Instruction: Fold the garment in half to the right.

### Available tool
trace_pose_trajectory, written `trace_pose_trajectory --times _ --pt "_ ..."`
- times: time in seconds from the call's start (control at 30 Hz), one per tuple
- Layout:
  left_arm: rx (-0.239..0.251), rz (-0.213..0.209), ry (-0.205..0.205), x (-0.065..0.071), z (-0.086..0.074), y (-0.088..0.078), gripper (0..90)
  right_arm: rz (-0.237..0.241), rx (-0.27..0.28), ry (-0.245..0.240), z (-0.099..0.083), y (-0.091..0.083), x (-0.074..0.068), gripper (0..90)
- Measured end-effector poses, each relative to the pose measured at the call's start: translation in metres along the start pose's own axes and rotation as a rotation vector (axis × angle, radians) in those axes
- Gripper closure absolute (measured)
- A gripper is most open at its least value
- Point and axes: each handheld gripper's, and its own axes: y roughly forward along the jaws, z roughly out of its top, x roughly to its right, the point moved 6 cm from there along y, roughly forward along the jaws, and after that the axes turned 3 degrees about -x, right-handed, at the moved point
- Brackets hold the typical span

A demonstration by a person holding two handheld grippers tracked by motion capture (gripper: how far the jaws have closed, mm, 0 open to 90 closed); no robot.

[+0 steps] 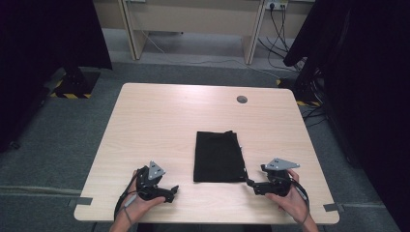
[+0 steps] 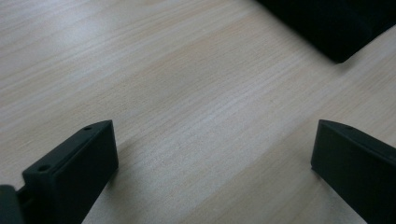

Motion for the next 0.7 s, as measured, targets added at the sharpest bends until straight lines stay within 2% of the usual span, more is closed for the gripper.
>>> trace_pose_trajectory --times 0.47,0.57,0.7 --pt "-0.001 0.001 -0.001 0.000 0.000 0.000 0.0 -0.024 -0.024 0.029 -0.020 -0.011 0.006 16.9" --pt "-0.001 0.002 0.001 0.000 0.000 0.000 0.0 -0.038 -0.040 0.036 -0.024 -0.015 0.006 16.8" --pt "-0.001 0.002 0.000 0.000 0.000 0.000 0.0 -0.060 -0.034 0.033 -0.030 -0.020 0.007 16.8"
